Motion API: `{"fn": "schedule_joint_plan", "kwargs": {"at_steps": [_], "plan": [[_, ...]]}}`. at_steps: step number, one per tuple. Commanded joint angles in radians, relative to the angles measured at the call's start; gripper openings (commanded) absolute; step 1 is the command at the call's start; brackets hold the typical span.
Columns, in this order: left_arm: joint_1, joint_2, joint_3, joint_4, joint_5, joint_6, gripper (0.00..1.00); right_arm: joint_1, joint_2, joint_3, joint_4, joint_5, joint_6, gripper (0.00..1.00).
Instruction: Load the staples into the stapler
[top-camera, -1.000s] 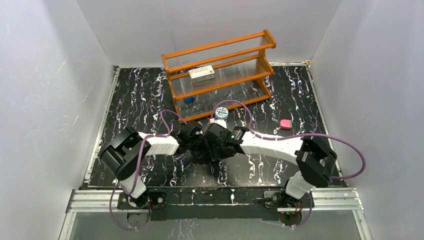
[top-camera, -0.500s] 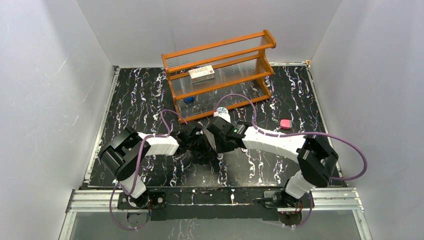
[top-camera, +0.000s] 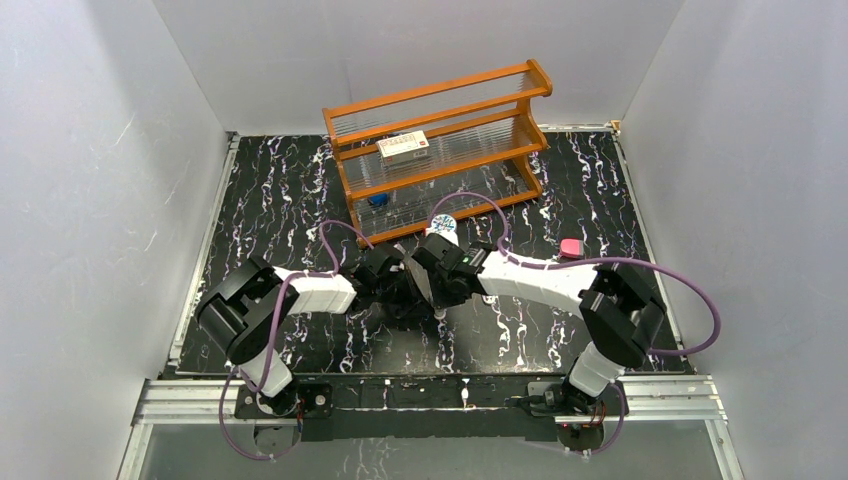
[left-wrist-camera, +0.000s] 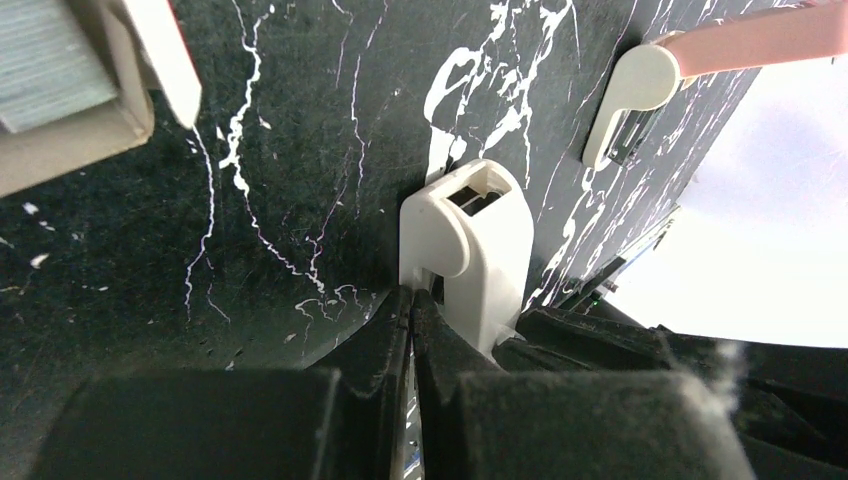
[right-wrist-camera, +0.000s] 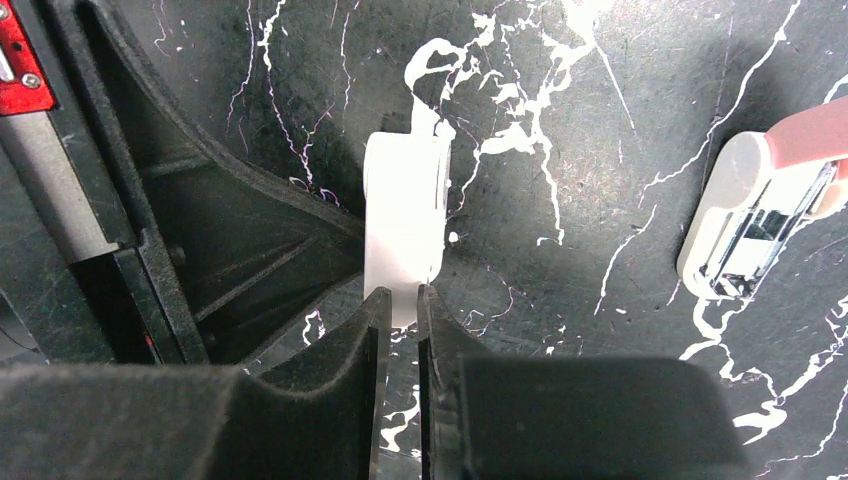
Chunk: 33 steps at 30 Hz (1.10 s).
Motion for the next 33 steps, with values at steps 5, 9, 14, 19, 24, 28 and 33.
{"fn": "schedule_joint_plan", "kwargs": {"at_steps": [5,9,14,19,24,28,33], "plan": [[-0.013,-0.067,-0.04,-0.124,-0.104,0.043,0.0,-0.018,0.069,-0.106,0.031,-0.075,0.003,0.21],[-0.014,-0.119,-0.046,-0.158,-0.135,0.053,0.0,-0.023,0.095,-0.122,0.052,-0.102,-0.007,0.2],[-0.013,-0.154,-0.056,-0.156,-0.144,0.059,0.0,-0.023,0.094,-0.092,0.037,-0.09,-0.023,0.2],[-0.014,-0.169,-0.055,-0.149,-0.151,0.061,0.0,-0.024,0.025,0.067,-0.052,0.032,-0.051,0.4],[-0.014,-0.171,-0.051,-0.161,-0.165,0.069,0.0,-0.024,0.019,0.156,-0.089,0.053,-0.088,0.51],[-0.014,-0.171,-0.056,-0.164,-0.169,0.071,0.0,-0.024,0.045,0.147,-0.103,0.016,-0.09,0.52],[-0.014,-0.17,-0.06,-0.168,-0.175,0.075,0.0,-0.024,0.047,0.121,-0.111,-0.02,-0.077,0.42]]}}
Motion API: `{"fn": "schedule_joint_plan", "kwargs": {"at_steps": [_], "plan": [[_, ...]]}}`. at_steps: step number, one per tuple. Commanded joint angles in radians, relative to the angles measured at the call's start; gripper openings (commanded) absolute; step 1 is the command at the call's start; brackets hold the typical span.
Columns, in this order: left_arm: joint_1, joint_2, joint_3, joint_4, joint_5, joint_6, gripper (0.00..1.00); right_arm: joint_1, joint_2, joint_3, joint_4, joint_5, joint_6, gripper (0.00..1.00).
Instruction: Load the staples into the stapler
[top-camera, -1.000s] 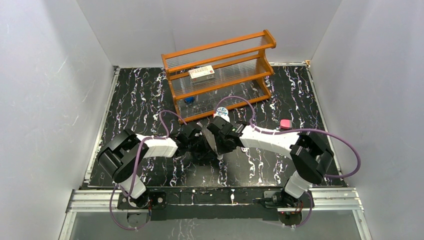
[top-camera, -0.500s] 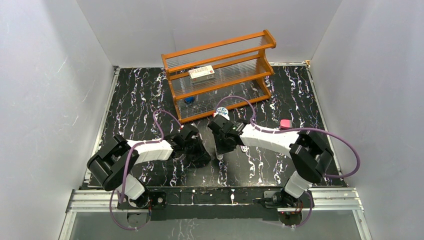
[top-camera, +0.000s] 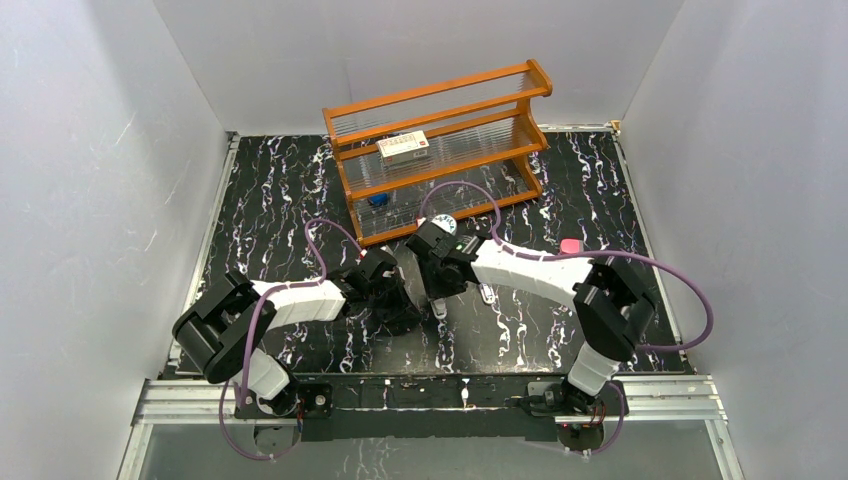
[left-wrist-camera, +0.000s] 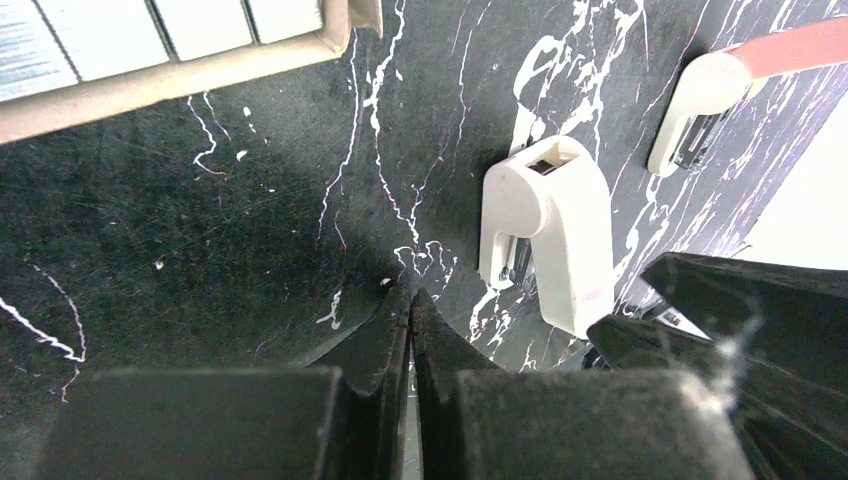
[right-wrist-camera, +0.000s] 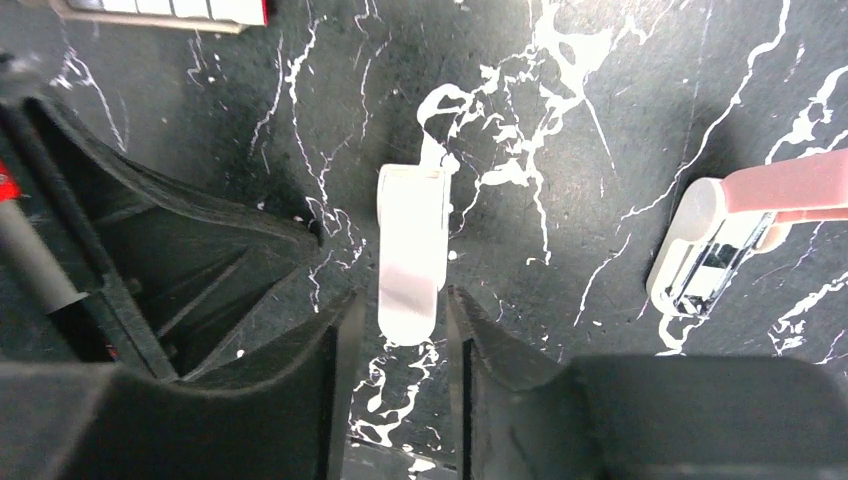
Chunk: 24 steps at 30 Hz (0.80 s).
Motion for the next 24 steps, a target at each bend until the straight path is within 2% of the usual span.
{"fn": "schedule_joint_plan", "kwargs": {"at_steps": [1,5,11,16,21,24], "plan": [[-0.004,-0.033,-0.012,-0.029,-0.032,0.019,0.0,-0.001,0.006,-0.008,-0.039,-0.035,0.002,0.41],[-0.003,-0.027,-0.012,-0.029,-0.031,0.021,0.0,-0.001,0.009,-0.05,-0.033,-0.065,0.008,0.39],[-0.003,-0.02,-0.011,-0.034,-0.031,0.024,0.0,-0.001,0.052,-0.089,0.008,-0.072,-0.012,0.24],[-0.004,-0.032,-0.013,-0.046,-0.039,0.028,0.0,-0.003,0.092,-0.143,0.055,-0.109,-0.008,0.16],[-0.003,-0.043,-0.023,-0.046,-0.041,0.025,0.0,-0.003,0.085,-0.129,0.048,-0.098,-0.008,0.17],[-0.004,-0.051,-0.025,-0.046,-0.043,0.024,0.0,-0.005,0.035,-0.03,-0.009,-0.015,-0.01,0.26]]}}
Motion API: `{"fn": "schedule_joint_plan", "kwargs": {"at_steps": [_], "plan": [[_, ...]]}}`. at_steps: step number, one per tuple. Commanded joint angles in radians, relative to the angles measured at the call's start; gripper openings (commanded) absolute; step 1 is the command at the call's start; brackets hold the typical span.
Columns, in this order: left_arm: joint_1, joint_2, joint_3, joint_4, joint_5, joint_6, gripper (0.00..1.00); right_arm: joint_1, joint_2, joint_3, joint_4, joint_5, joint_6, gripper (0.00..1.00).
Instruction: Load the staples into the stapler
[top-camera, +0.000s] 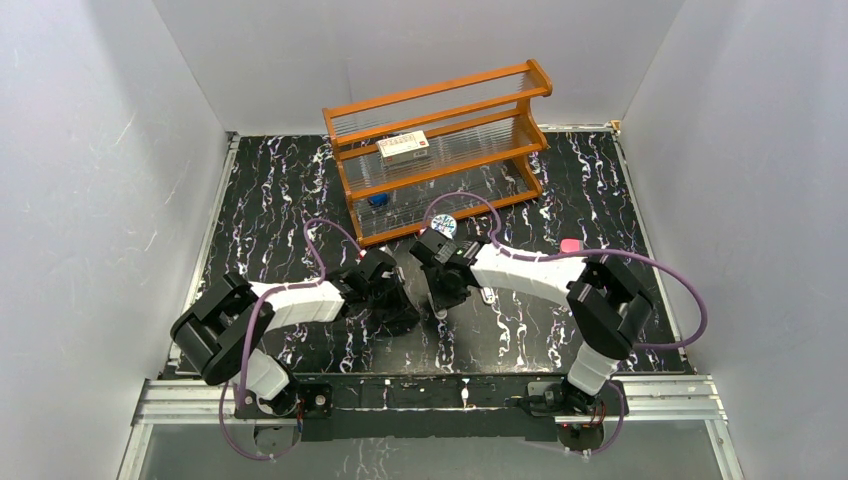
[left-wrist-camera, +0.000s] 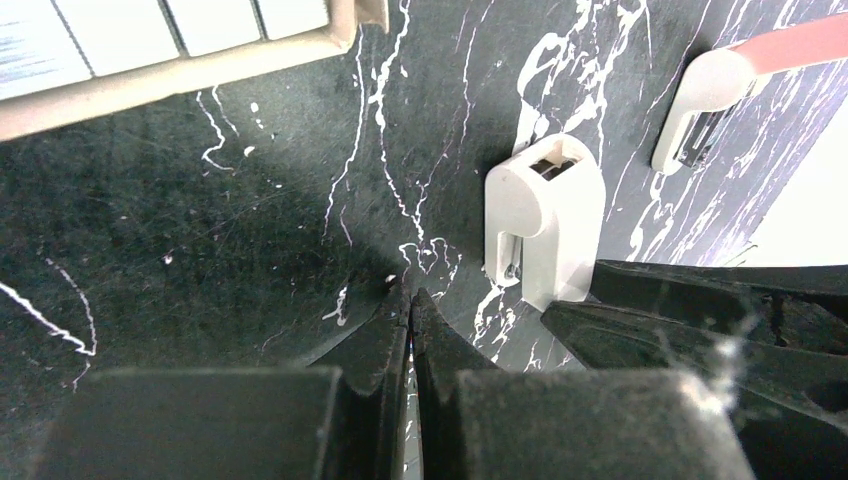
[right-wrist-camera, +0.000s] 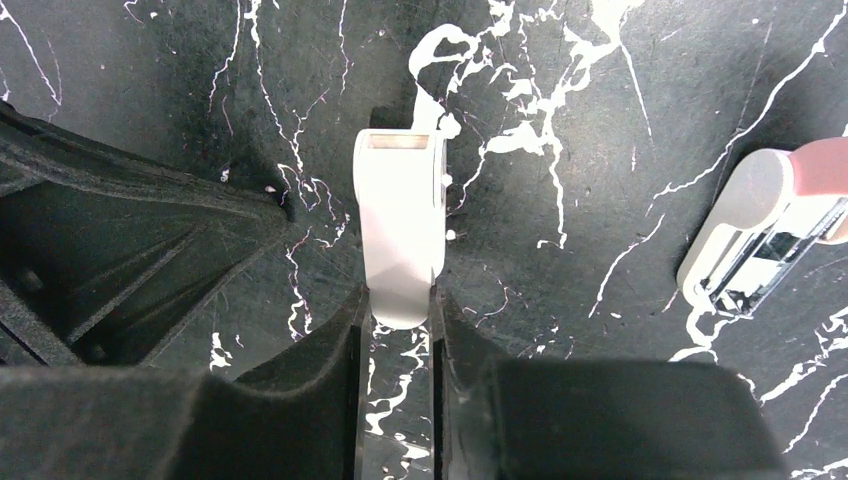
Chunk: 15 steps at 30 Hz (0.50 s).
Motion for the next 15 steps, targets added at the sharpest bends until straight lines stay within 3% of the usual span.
{"fn": "schedule_joint_plan", "kwargs": {"at_steps": [1,3,6,15], "plan": [[-0.003,-0.048,-0.022,-0.041,-0.038,0.015,0.0,0.003,0.0,0.081,-0.05,0.093,-0.008,0.31],[-0.002,-0.052,-0.017,-0.045,-0.04,0.015,0.0,-0.007,-0.03,0.139,-0.062,0.129,-0.016,0.42],[-0.003,-0.06,-0.005,-0.052,-0.039,0.02,0.01,-0.032,-0.069,0.181,-0.066,0.144,-0.023,0.5],[-0.003,-0.174,0.08,-0.06,0.002,0.124,0.23,-0.202,-0.217,0.116,-0.063,0.234,-0.086,0.66]]}}
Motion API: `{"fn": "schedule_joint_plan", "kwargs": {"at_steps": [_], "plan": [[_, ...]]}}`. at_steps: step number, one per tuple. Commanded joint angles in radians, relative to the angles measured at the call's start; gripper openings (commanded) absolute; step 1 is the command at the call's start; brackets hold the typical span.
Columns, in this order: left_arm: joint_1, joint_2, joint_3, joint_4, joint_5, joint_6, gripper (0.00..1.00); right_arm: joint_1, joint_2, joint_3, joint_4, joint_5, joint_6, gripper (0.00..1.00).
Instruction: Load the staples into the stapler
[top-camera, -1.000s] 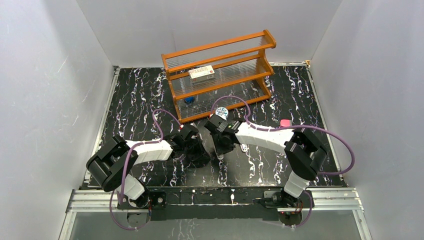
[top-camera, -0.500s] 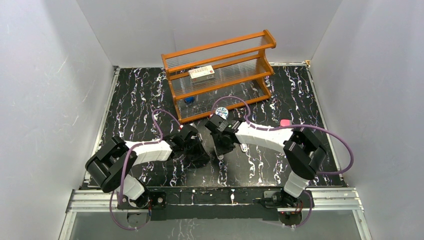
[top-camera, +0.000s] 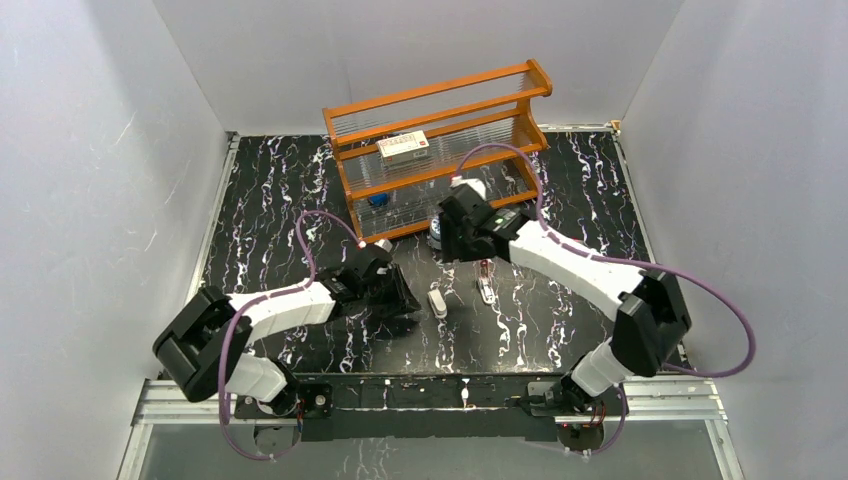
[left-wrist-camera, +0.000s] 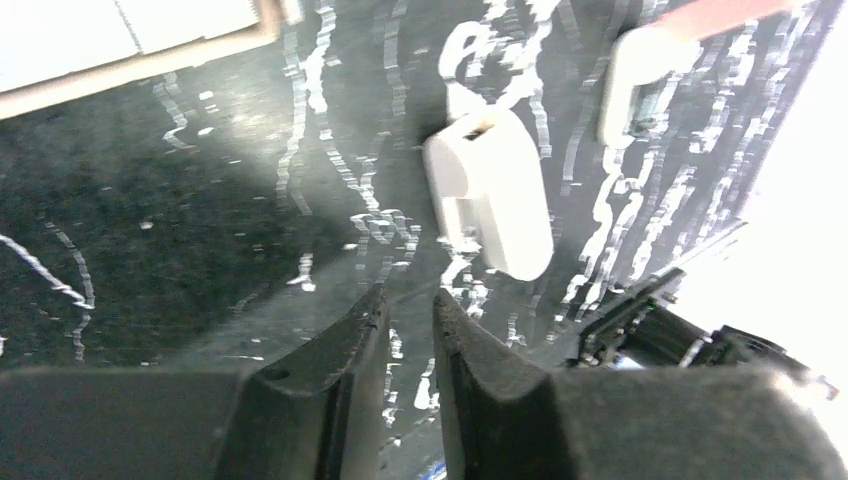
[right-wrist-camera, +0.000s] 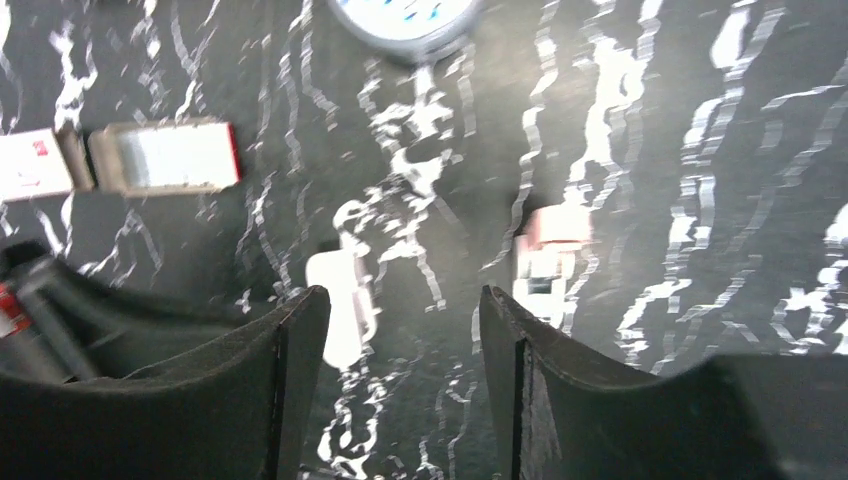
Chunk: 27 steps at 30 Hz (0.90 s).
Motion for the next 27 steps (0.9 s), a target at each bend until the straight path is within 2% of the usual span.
{"fn": "schedule_joint_plan", "kwargs": {"at_steps": [1,5,11,14,17,22,27], "plan": [[-0.001,-0.091,0.105,-0.011,0.024,0.096,0.25,-0.103,-0.094,-0.035,0.016,0.082,-0.072,0.68],[-0.002,-0.072,0.216,-0.014,0.064,0.14,0.38,-0.192,-0.077,-0.057,0.079,0.001,-0.174,0.76],[-0.004,0.073,0.35,-0.039,0.071,0.088,0.48,-0.252,0.058,0.009,0.041,-0.063,-0.276,0.77],[-0.004,0.145,0.398,-0.028,0.079,0.038,0.48,-0.268,0.086,0.012,0.052,-0.102,-0.31,0.76],[-0.009,0.207,0.435,-0.024,0.078,0.026,0.43,-0.274,0.103,0.009,0.063,-0.151,-0.348,0.74],[-0.011,0.29,0.465,-0.011,0.094,0.012,0.34,-0.275,0.136,0.008,0.058,-0.238,-0.402,0.63],[-0.022,0.377,0.497,-0.003,0.126,0.001,0.34,-0.274,0.139,-0.008,0.045,-0.242,-0.402,0.58]]}}
